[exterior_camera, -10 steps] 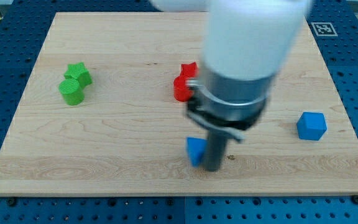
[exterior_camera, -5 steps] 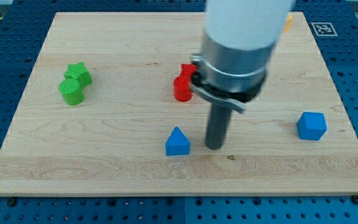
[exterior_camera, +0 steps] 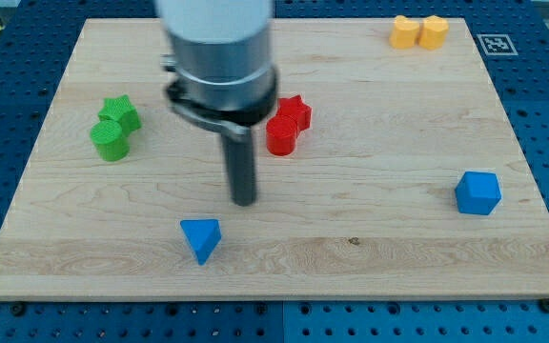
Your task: Push the blue triangle bottom left to the board
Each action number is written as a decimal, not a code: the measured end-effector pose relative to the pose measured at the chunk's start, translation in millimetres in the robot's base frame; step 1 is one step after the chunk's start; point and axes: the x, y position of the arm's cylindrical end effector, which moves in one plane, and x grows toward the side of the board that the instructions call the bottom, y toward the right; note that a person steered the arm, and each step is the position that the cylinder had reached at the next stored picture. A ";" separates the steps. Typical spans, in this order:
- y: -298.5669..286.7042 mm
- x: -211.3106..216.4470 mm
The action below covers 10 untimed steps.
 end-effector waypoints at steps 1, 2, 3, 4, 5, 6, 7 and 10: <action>28.7 42.6; 12.1 67.7; -40.2 74.1; -82.6 70.1; -49.7 69.5; -15.6 65.5; -19.7 40.7; -136.1 22.7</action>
